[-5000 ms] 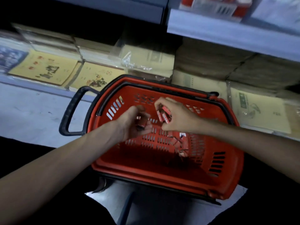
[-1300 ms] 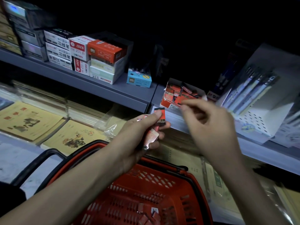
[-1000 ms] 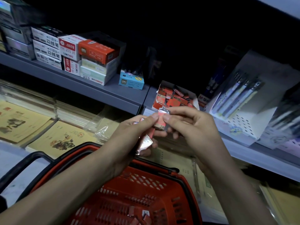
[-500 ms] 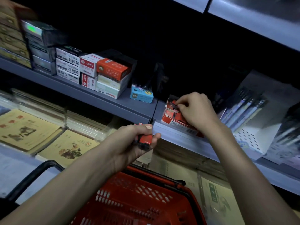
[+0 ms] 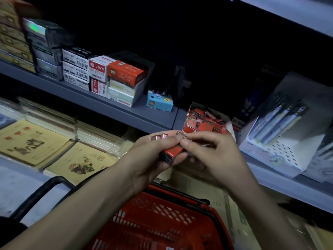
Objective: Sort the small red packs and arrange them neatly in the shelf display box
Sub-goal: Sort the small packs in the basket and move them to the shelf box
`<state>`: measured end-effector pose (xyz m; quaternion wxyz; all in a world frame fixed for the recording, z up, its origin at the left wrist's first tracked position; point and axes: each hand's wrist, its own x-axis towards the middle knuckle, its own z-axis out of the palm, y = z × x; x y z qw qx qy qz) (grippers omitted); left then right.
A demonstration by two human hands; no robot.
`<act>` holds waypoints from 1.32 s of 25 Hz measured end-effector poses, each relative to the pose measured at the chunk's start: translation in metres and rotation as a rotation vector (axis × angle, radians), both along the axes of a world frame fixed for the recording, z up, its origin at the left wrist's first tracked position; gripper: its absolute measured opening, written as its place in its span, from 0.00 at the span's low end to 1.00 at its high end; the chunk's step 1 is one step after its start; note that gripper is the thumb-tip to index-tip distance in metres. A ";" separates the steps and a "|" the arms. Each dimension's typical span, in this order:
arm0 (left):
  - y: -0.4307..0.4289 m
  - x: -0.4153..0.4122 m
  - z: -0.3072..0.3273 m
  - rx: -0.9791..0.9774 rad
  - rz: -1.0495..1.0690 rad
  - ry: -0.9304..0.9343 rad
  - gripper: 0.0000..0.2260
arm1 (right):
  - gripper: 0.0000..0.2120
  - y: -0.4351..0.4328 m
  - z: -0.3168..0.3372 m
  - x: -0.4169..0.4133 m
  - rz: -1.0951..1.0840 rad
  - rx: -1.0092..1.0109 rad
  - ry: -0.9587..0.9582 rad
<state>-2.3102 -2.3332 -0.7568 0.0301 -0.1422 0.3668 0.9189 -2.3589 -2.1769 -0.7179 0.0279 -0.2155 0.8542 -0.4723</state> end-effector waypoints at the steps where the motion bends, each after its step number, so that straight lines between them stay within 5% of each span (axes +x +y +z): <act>1: 0.001 0.001 0.000 -0.019 -0.017 0.010 0.07 | 0.05 0.004 -0.002 -0.002 -0.008 -0.056 -0.022; 8: 0.007 -0.006 0.000 0.104 -0.013 -0.069 0.12 | 0.05 0.011 0.014 -0.010 -0.154 -0.221 0.082; 12: 0.001 -0.011 -0.009 0.243 0.008 -0.159 0.17 | 0.06 0.015 0.028 -0.053 -0.347 0.124 0.655; 14: -0.001 -0.013 -0.013 0.301 -0.030 -0.140 0.27 | 0.08 0.016 0.027 -0.078 -0.360 0.368 0.733; 17: -0.005 -0.017 -0.012 0.281 -0.037 -0.128 0.20 | 0.14 0.017 0.017 -0.100 -0.251 0.672 0.547; 20: -0.006 -0.019 -0.009 0.285 0.026 -0.057 0.22 | 0.23 0.021 0.020 -0.094 -0.231 0.665 0.545; 22: -0.006 -0.020 -0.006 0.308 0.040 0.025 0.26 | 0.17 0.022 0.027 -0.074 -0.259 0.491 0.584; 26: -0.002 -0.019 -0.001 0.360 0.094 0.125 0.29 | 0.01 -0.003 0.017 -0.004 -0.118 0.002 0.104; 33: 0.007 -0.014 0.003 0.292 0.132 0.151 0.27 | 0.08 -0.015 0.001 0.018 -0.080 -0.178 -0.272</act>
